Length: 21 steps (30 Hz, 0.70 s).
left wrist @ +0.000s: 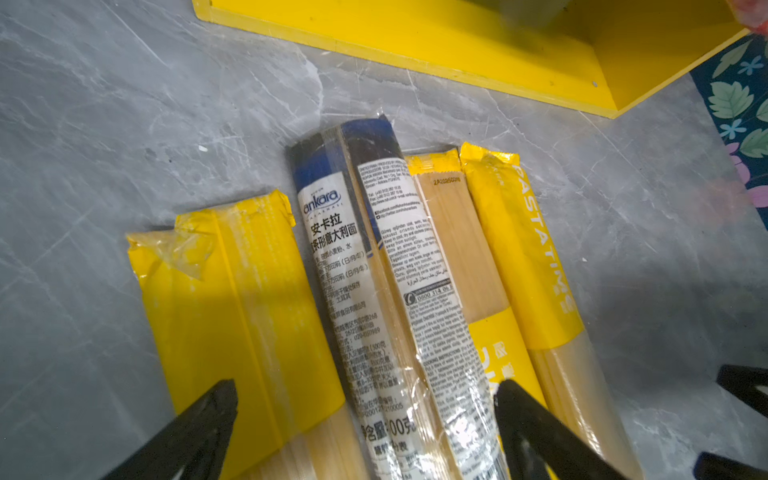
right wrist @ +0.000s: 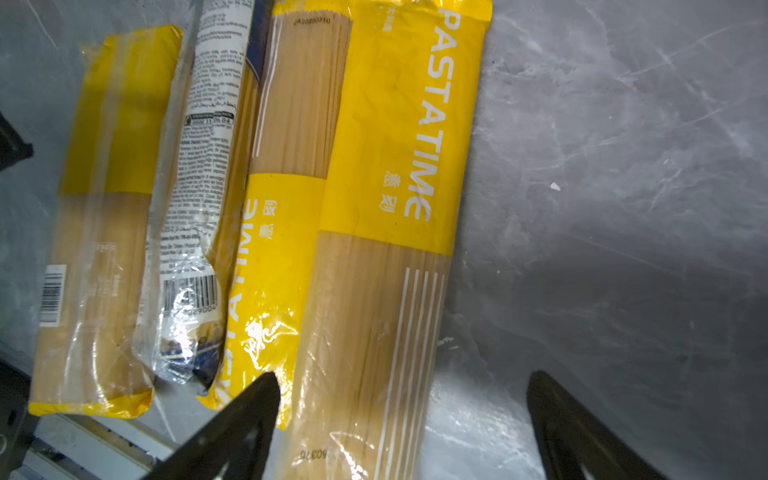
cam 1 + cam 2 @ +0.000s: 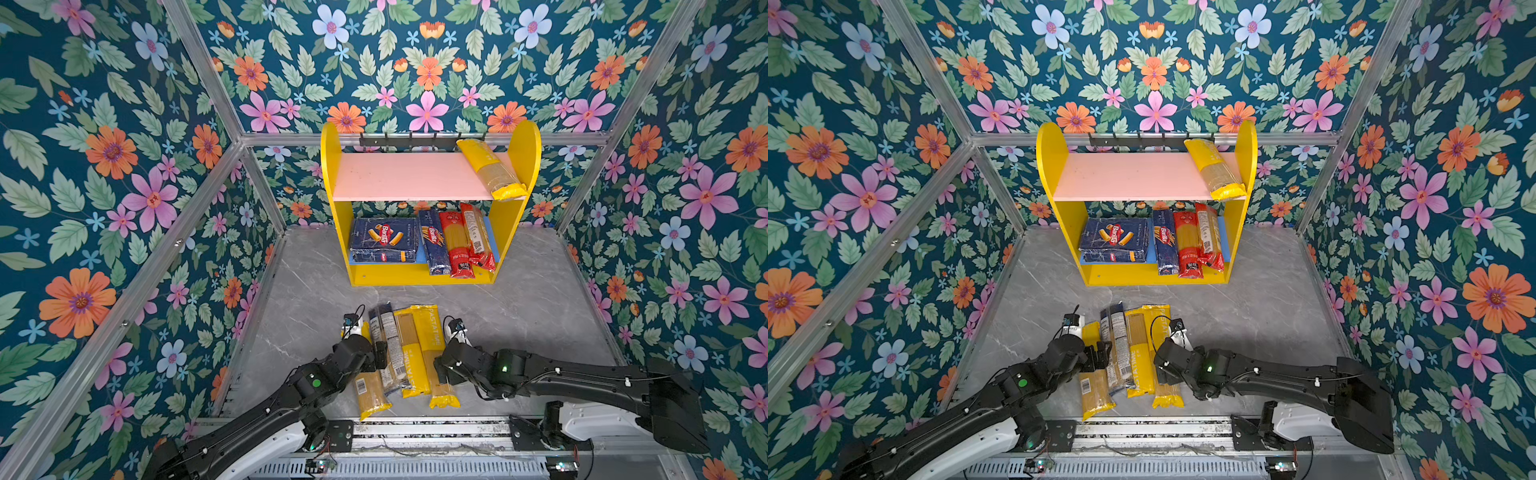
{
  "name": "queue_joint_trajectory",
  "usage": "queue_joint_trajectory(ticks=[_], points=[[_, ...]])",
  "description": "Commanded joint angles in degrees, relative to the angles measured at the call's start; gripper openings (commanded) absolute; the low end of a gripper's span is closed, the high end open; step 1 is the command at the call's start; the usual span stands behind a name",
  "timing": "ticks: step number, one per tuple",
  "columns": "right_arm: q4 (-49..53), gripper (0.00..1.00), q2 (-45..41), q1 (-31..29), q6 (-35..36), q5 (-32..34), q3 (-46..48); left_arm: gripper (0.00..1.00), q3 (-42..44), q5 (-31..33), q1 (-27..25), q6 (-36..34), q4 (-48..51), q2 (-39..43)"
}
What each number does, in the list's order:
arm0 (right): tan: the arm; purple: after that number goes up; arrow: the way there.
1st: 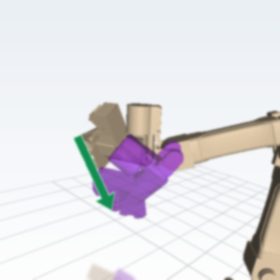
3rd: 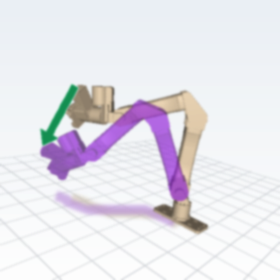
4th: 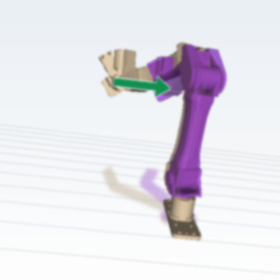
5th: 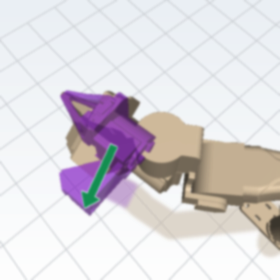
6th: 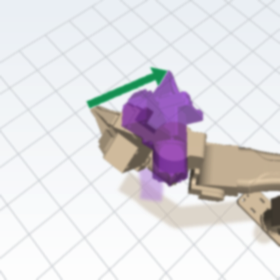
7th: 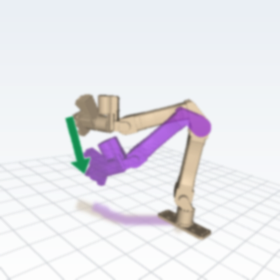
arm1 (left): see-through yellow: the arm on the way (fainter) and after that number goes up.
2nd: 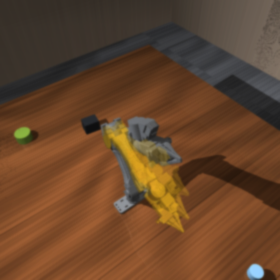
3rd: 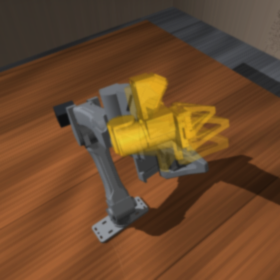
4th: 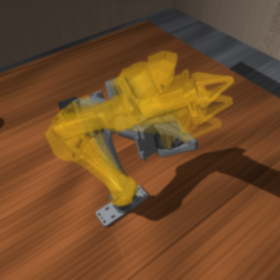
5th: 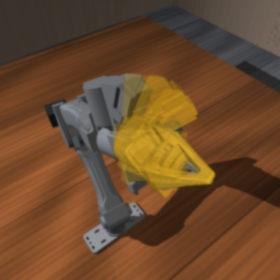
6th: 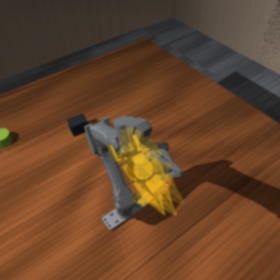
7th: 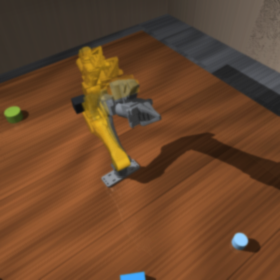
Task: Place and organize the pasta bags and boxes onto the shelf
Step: 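Withdraw the right gripper from the shelf back toward the pile, then lower the right gripper onto the next yellow PASTATIME pack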
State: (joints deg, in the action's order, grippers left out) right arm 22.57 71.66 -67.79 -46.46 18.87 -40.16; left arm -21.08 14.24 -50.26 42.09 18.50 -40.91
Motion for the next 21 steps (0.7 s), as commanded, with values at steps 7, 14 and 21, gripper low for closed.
queue_joint_trajectory(ticks=[7, 14, 21], points=[[-7.6, 0.94, 6.1, -0.7, -3.4, -3.4, 1.0, 0.99, 1.1, -1.7, 0.0, 2.6, -2.8, -1.1], [-8.1, 0.94, 9.0, -1.1, -4.8, -3.4, 1.0, 0.99, 0.9, -3.2, 0.0, 2.4, -5.0, -3.6], [-8.0, 0.94, 11.6, -1.1, -6.3, -3.8, 2.0, 0.99, -0.5, -3.9, -0.1, 1.4, -6.6, -5.7]])
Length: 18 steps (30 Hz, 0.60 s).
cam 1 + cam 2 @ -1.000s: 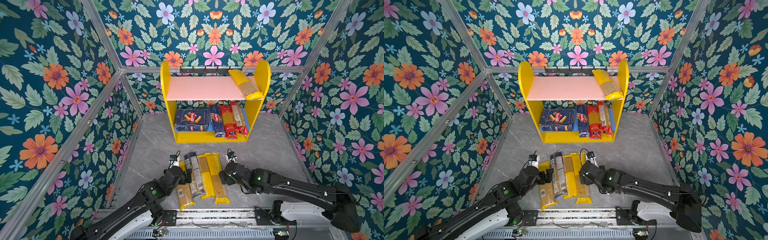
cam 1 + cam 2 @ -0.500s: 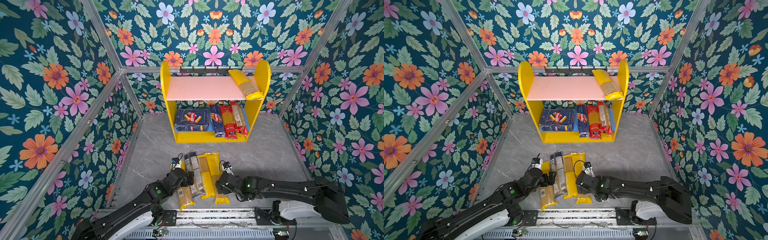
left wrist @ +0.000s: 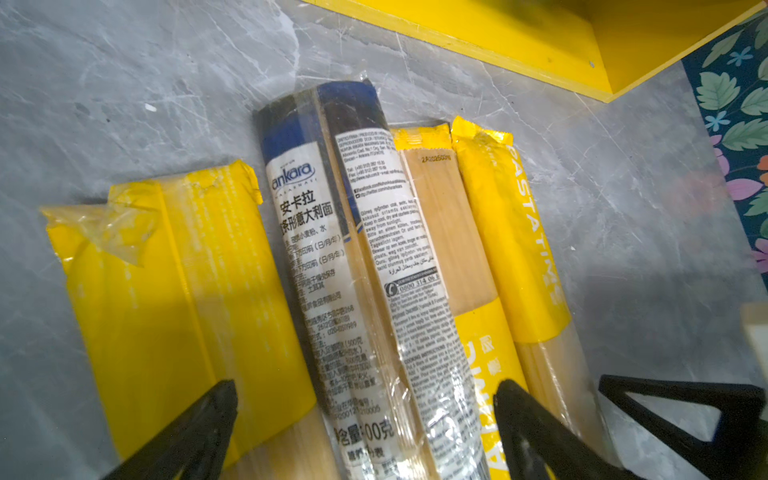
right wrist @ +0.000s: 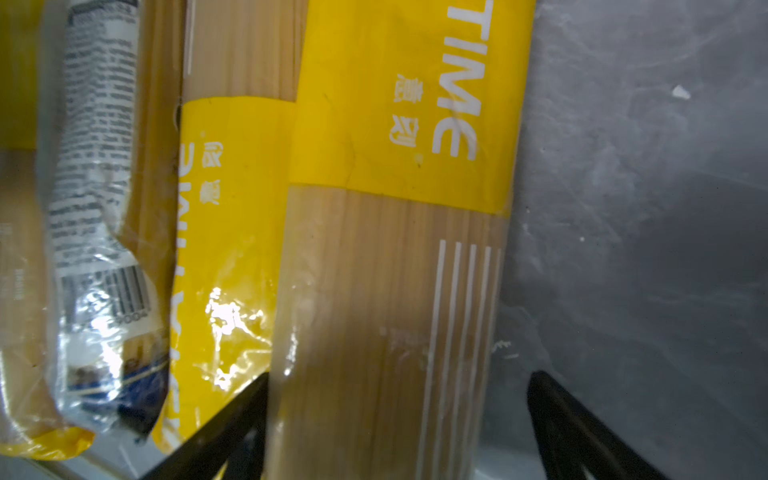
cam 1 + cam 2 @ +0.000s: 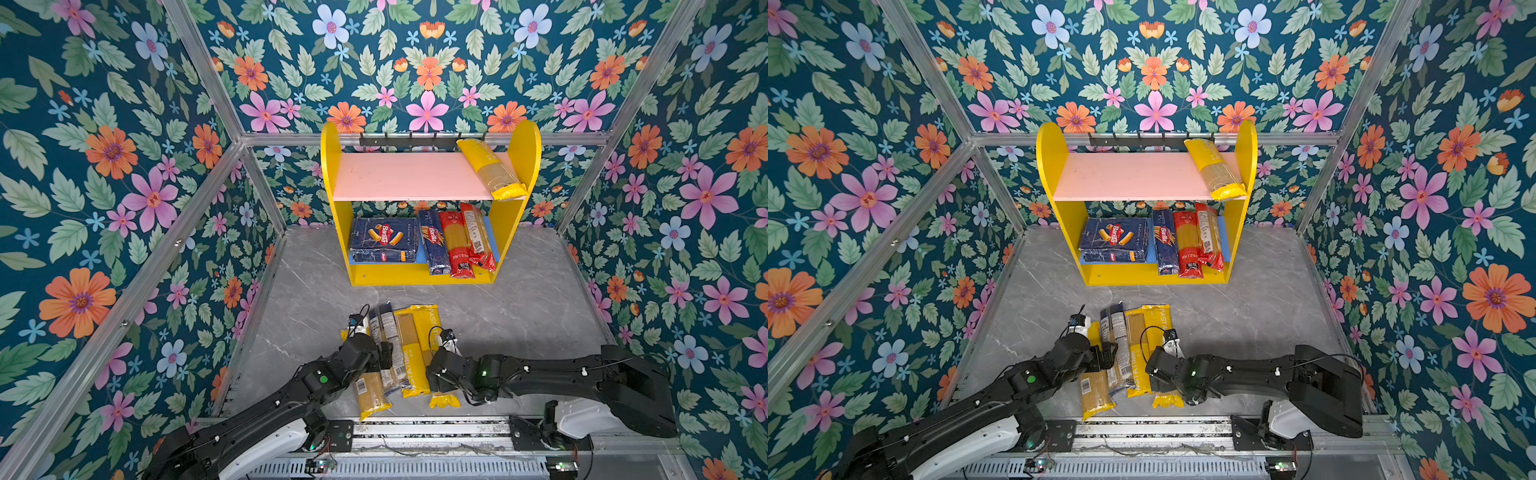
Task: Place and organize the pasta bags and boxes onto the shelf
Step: 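Lower the right gripper onto the next yellow PASTATIME pack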
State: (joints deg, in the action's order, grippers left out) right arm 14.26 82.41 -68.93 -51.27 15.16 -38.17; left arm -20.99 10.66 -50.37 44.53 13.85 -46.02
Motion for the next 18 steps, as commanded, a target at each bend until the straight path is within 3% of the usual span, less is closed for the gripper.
queue_joint_trajectory(ticks=[1, 12, 15, 18], points=[[0.7, 0.94, 1.5, -0.1, -1.6, 0.1, -0.1, 0.99, -0.7, -0.4, -0.1, -1.1, -2.3, -1.0], [3.1, 0.91, 8.3, 0.0, -4.3, 0.5, -0.4, 0.98, -1.7, -0.4, -0.2, -1.1, -2.9, -2.7], [5.2, 0.81, 10.2, 0.0, -4.7, 0.9, -1.4, 0.98, -2.2, -0.2, -0.2, -1.2, -2.7, -3.3], [8.1, 0.62, 12.0, 0.0, -5.8, 1.7, -2.7, 0.98, -2.8, 0.1, -0.3, -1.5, -2.3, -3.9]])
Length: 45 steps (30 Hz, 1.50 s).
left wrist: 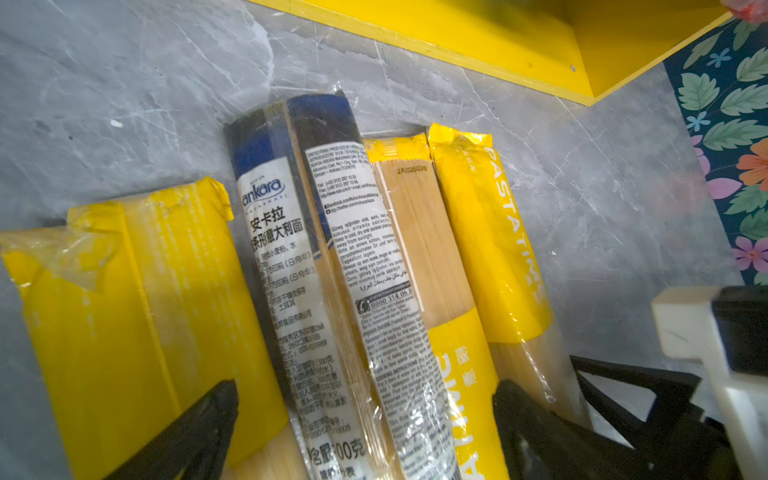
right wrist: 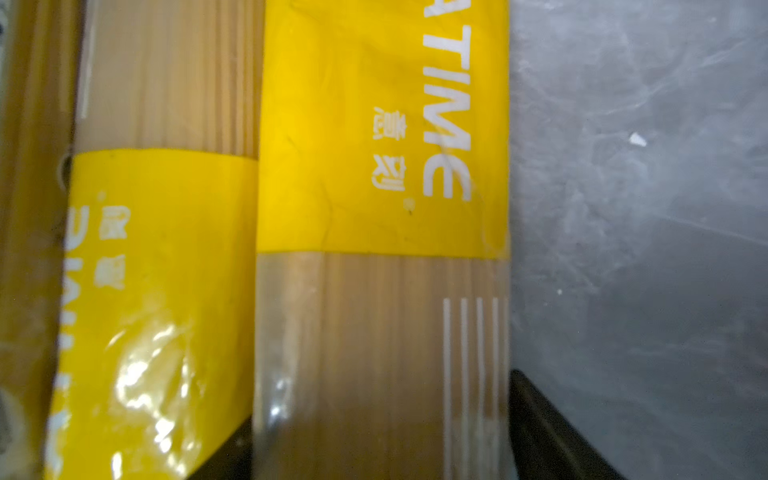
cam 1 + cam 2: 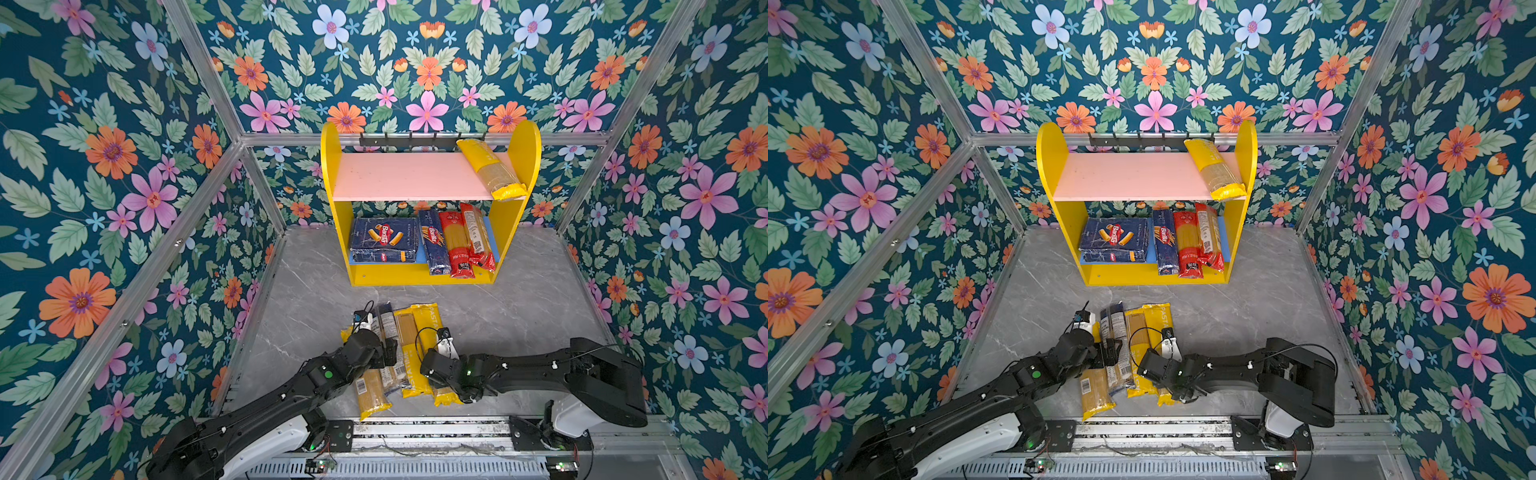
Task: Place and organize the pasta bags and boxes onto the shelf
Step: 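Lower the right gripper onto the next yellow PASTATIME pack, then grasp the PASTATIME pack with the right gripper and lift it toward the shelf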
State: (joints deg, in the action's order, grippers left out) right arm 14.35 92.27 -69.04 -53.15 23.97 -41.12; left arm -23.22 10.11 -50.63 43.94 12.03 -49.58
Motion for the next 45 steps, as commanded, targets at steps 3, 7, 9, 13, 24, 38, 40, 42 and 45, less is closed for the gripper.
queue_joint_trajectory(ticks=[3, 7, 9, 13, 24, 38, 40, 42, 45], points=[[9.2, 0.49, 4.1, 0.1, -4.3, -7.0, 0.0, 0.98, -1.4, 1.2, 0.0, -1.2, 0.1, -0.6], [9.3, 0.37, 3.3, 0.1, -4.2, -7.0, 0.7, 0.98, -2.2, 1.6, 0.0, -1.6, 0.6, -0.6], [9.9, 0.33, 0.5, 0.1, -3.7, -6.7, 0.9, 0.98, -2.6, 2.0, 0.0, -1.8, 1.1, -0.7], [12.5, 0.26, -5.2, 0.1, -1.9, -5.3, 0.6, 0.98, -3.4, 3.1, 0.0, -2.3, 2.2, -0.6], [21.5, 0.23, -23.0, 0.1, 3.1, -2.1, -3.2, 0.98, -6.2, 5.1, 0.0, -3.7, 4.7, 0.5], [35.1, 0.23, -37.7, 0.1, 15.6, 6.9, -20.3, 0.98, -12.1, 7.0, 0.0, -7.1, 6.7, -1.2], [36.6, 0.23, -36.5, 0.0, 18.7, 9.0, -24.9, 0.98, -13.7, 7.1, 0.0, -7.6, 7.0, -2.0], [37.7, 0.24, -34.9, 0.1, 22.0, 11.0, -29.2, 0.98, -15.4, 6.7, 0.0, -8.1, 7.2, -2.4], [38.4, 0.24, -31.9, 0.3, 27.1, 13.6, -36.3, 0.98, -19.1, 5.7, -0.1, -9.1, 7.4, -2.7]])
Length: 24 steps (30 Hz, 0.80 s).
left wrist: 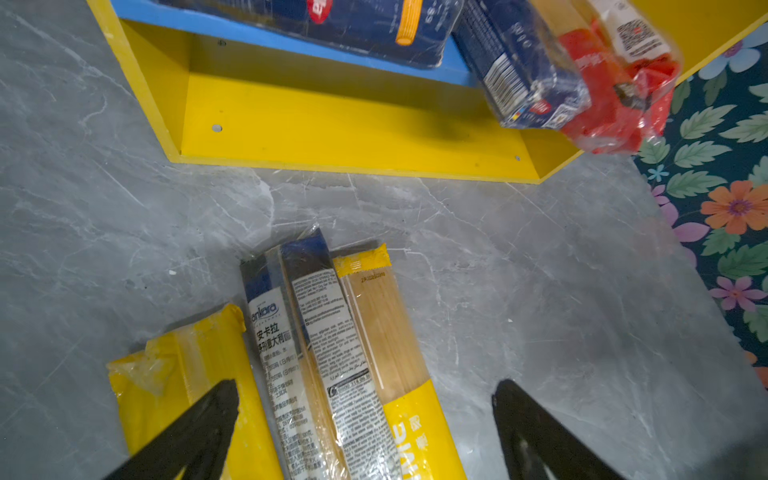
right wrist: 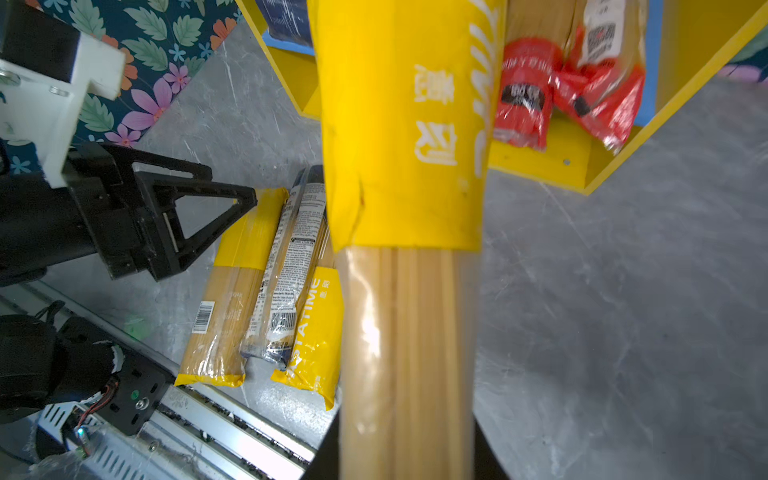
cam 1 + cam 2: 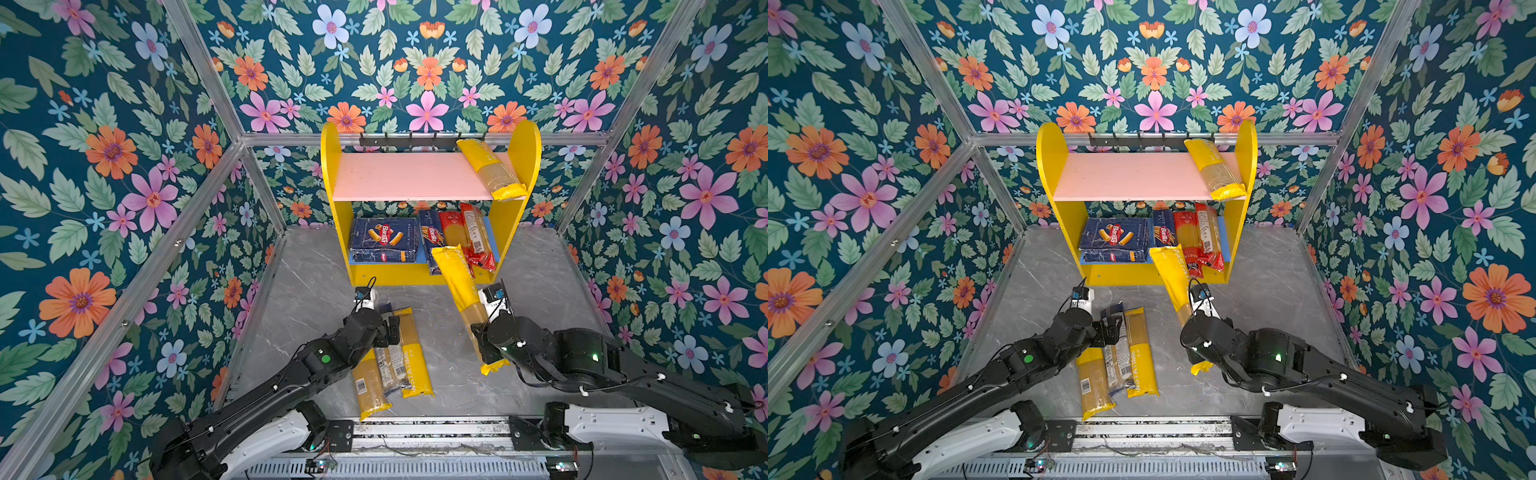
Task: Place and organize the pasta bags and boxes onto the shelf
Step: 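Grasp the PASTATIME pack with the right gripper and lift it toward the shelf, then raise the pack onto the pink shelf beside the other PASTATIME pack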
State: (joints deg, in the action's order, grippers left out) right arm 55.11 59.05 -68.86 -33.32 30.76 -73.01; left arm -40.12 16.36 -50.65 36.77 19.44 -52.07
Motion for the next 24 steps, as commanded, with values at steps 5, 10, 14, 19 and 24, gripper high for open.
queue_joint_trajectory(ticks=[5, 10, 14, 19, 24], points=[[-4.4, 0.24, 5.8, 5.1, 15.0, 4.5, -15.1, 0.98, -12.4, -0.3, -0.1, -7.0, 2.3, -2.7], [-6.1, 0.24, 12.3, 11.5, 21.8, 0.9, -25.9, 0.98, -22.4, -0.6, -0.1, -12.6, 3.7, -7.5], [-6.8, 0.24, 18.3, 15.4, 27.0, -0.1, -35.8, 0.98, -27.3, -1.9, -0.3, -14.7, 3.3, -10.3], [-9.1, 0.25, 25.6, 21.7, 32.6, -2.5, -47.2, 0.99, -29.2, -2.0, -0.2, -16.3, 1.6, -12.5], [-13.4, 0.25, 34.2, 27.1, 38.2, -4.3, -58.4, 0.99, -30.7, -1.8, -0.3, -17.2, 1.1, -14.9]])
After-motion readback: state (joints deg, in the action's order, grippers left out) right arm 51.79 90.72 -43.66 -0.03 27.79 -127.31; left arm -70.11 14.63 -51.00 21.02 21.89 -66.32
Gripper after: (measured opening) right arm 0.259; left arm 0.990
